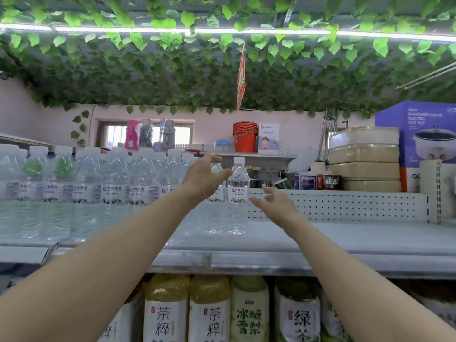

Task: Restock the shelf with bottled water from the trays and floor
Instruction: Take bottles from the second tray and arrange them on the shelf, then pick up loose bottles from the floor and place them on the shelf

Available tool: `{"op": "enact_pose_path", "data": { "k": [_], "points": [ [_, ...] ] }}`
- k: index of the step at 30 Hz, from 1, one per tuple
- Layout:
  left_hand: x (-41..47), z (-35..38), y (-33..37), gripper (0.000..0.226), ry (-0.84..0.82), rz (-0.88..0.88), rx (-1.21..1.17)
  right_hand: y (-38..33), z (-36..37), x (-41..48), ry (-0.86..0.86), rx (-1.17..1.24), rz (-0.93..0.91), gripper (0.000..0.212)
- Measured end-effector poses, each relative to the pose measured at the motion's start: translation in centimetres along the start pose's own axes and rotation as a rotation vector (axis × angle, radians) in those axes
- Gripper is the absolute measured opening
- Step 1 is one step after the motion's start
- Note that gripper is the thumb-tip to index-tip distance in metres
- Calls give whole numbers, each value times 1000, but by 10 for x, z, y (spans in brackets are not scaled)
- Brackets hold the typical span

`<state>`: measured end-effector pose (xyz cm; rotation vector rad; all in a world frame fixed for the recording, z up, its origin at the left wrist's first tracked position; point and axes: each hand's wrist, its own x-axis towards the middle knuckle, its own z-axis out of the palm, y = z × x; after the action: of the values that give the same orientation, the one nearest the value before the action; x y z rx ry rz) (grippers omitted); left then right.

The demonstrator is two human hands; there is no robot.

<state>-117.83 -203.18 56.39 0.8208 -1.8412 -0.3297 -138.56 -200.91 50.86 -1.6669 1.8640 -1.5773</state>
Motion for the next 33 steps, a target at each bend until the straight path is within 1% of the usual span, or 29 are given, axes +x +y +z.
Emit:
{"op": "enact_pose_path", "data": {
  "k": [3, 6, 9, 11, 15, 19, 22, 25, 29, 33],
  "points": [
    [-24, -9, 12, 50, -4, -8, -43, -19, -19, -30, 57, -147, -37, 69],
    [-56, -17, 18, 51, -23, -71, -118, -37, -32, -73, 71, -216, -48, 66],
    [-101, -25, 18, 50, -71, -149, -148, -50, -35, -128, 90, -210, -62, 58],
    [-139, -32, 17, 51, -118, -164, -159, -55, -33, -171, 114, -198, -68, 54],
    [-224, -50, 15, 48, -163, -212, -166, -57, -20, -266, 114, -182, -7, 52],
    [-302, -65, 9, 51, -196, -127, -20, -58, -19, -358, 131, -231, 70, 55],
    [-354, -69, 7, 49, -262, -113, -59, -58, -27, -418, 149, -284, 99, 55],
    [-397, -67, 8, 48, -275, -99, -123, -51, -36, -465, 132, -369, 121, 57],
    [-432, -53, 11, 49, -277, -37, -113, -34, -46, -504, 109, -490, 155, 60],
    [-452, -31, 12, 51, -295, -8, -80, -10, -58, -517, 79, -580, 162, 60]
  ]
}}
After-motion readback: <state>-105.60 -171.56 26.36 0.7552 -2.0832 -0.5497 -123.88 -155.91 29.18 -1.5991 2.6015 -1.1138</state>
